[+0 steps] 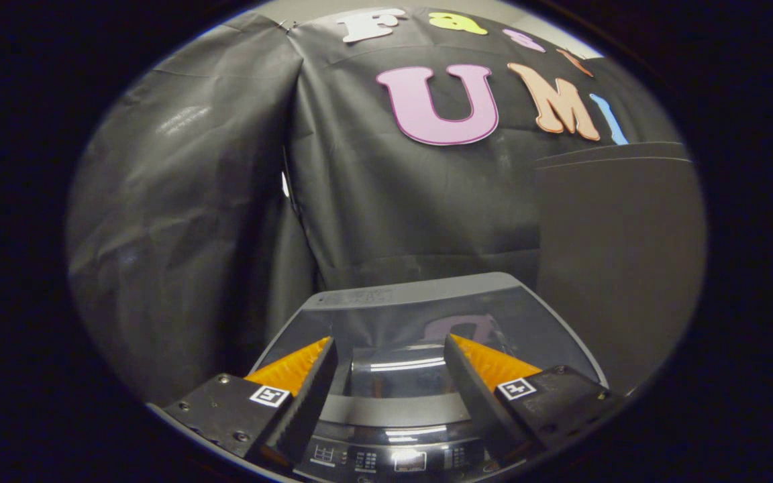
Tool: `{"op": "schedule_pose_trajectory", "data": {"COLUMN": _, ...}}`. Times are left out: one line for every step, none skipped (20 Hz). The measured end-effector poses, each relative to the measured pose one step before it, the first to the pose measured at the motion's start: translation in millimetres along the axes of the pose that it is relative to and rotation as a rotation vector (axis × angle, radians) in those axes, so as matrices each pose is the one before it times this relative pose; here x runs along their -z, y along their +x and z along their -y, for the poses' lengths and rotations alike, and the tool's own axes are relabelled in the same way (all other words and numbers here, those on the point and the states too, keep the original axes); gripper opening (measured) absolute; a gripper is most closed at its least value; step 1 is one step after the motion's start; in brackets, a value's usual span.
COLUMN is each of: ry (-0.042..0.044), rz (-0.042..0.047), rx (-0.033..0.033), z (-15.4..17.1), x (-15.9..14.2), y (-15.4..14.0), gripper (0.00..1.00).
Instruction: Put the clothes into the washing machine and then close the washing machine lid.
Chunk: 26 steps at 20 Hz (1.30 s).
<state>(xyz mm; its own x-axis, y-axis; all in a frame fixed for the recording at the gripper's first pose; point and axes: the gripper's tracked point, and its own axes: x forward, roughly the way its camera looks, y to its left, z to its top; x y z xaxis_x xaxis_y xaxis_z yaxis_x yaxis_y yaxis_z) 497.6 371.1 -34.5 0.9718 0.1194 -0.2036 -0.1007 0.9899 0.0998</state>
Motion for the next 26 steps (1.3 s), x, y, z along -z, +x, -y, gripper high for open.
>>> {"op": "schedule_pose_trajectory", "data": {"ry": -0.00213, "rz": 0.00226, "rx": 0.00601, "z": -1.1, "x": 0.13, "y": 0.62, "gripper": 0.96}}
{"op": "schedule_pose_trajectory", "data": {"ry": -0.00607, "rz": 0.00779, "rx": 0.00512, "z": 0.87, "x": -2.29, "y": -2.81, "gripper": 0.97}}
{"op": "schedule_pose_trajectory", "data": {"ry": -0.01385, "rz": -0.00665, "rx": -0.00204, "z": 0.07, "x": -0.57, "y": -2.4, "gripper": 0.96}}
{"op": "schedule_pose_trajectory", "data": {"ry": -0.02005, "rz": -0.00316, "rx": 0.003, "z": 0.89, "x": -1.93, "y": -3.86, "gripper": 0.96}}
{"op": "schedule_pose_trajectory", "data": {"ry": -0.02571, "rz": -0.00827, "rx": -0.00009, "z": 0.92, "x": -4.04, "y": -9.19, "gripper": 0.96}}
{"op": "schedule_pose_trajectory", "data": {"ry": -0.02066, "rz": -0.00835, "rx": -0.00569, "z": 0.0, "x": -2.77, "y": -10.61, "gripper": 0.96}}
{"op": "schedule_pose_trajectory", "data": {"ry": -0.0231, "rz": -0.00985, "rx": -0.00623, "z": -5.08, "x": 2.52, "y": -11.89, "gripper": 0.96}}
{"op": "schedule_pose_trajectory", "data": {"ry": -0.01179, "rz": 0.00234, "rx": 0.00135, "z": -0.46, "x": -2.25, "y": -9.53, "gripper": 0.96}}
{"op": "schedule_pose_trajectory", "data": {"ry": -0.00874, "rz": 0.00343, "rx": 0.00727, "z": 0.98, "x": -1.27, "y": -5.82, "gripper": 0.96}}
{"op": "schedule_pose_trajectory", "data": {"ry": 0.00344, "rz": -0.00848, "rx": 0.0141, "z": 3.35, "x": 0.22, "y": -9.85, "gripper": 0.96}}
{"op": "schedule_pose_trajectory", "data": {"ry": -0.00444, "rz": -0.01212, "rx": 0.01196, "z": 3.87, "x": 3.74, "y": -5.98, "gripper": 0.96}}
{"op": "schedule_pose_trajectory", "data": {"ry": -0.00389, "rz": -0.00379, "rx": -0.00015, "z": 0.21, "x": -0.52, "y": -7.76, "gripper": 0.96}}
{"op": "schedule_pose_trajectory", "data": {"ry": -0.0086, "rz": 0.00525, "rx": -0.007, "z": -1.81, "x": -2.64, "y": -5.79, "gripper": 0.96}}
{"op": "schedule_pose_trajectory", "data": {"ry": -0.01934, "rz": 0.01094, "rx": -0.00154, "z": 0.89, "x": -3.31, "y": -8.5, "gripper": 0.96}}
{"op": "schedule_pose_trajectory", "data": {"ry": -0.01714, "rz": 0.01422, "rx": -0.00671, "z": 1.8, "x": -4.09, "y": -6.75, "gripper": 0.96}}
{"op": "schedule_pose_trajectory", "data": {"ry": -0.00631, "rz": 0.01497, "rx": -0.00873, "z": 1.48, "x": -4.14, "y": -9.59, "gripper": 0.97}}
{"op": "schedule_pose_trajectory", "data": {"ry": 0.00282, "rz": 0.01285, "rx": -0.01174, "z": 0.23, "x": 0.24, "y": -7.37, "gripper": 0.97}}
{"op": "schedule_pose_trajectory", "data": {"ry": 0.01145, "rz": -0.0022, "rx": -0.01452, "z": -1.16, "x": 1.89, "y": -5.06, "gripper": 0.97}}
{"op": "schedule_pose_trajectory", "data": {"ry": 0.01494, "rz": -0.0175, "rx": -0.01182, "z": 0.22, "x": 3.32, "y": -7.9, "gripper": 0.97}}
{"op": "schedule_pose_trajectory", "data": {"ry": 0.0228, "rz": 0.00325, "rx": -0.00916, "z": 1.99, "x": -1.93, "y": -6.9, "gripper": 0.97}}
{"op": "schedule_pose_trajectory", "data": {"ry": 0.02113, "rz": 0.00583, "rx": -0.00594, "z": 3.21, "x": -3.32, "y": -9.12, "gripper": 0.97}}
{"op": "schedule_pose_trajectory", "data": {"ry": 0.00881, "rz": 0.02432, "rx": -0.0019, "z": 3.52, "x": -7.09, "y": -8.23, "gripper": 0.97}}
{"op": "schedule_pose_trajectory", "data": {"ry": -0.00514, "rz": 0.01357, "rx": -0.00499, "z": 2.23, "x": -7.51, "y": -7.94, "gripper": 0.97}}
{"op": "schedule_pose_trajectory", "data": {"ry": -0.01351, "rz": 0.01704, "rx": -0.00988, "z": 2.29, "x": -8.19, "y": -8.0, "gripper": 0.97}}
{"op": "schedule_pose_trajectory", "data": {"ry": -0.02076, "rz": 0.01353, "rx": -0.01046, "z": 3.32, "x": -5.22, "y": -6.46, "gripper": 0.97}}
{"op": "schedule_pose_trajectory", "data": {"ry": -0.01486, "rz": 0.01509, "rx": -0.00876, "z": 4.68, "x": -7.82, "y": -9.53, "gripper": 0.96}}
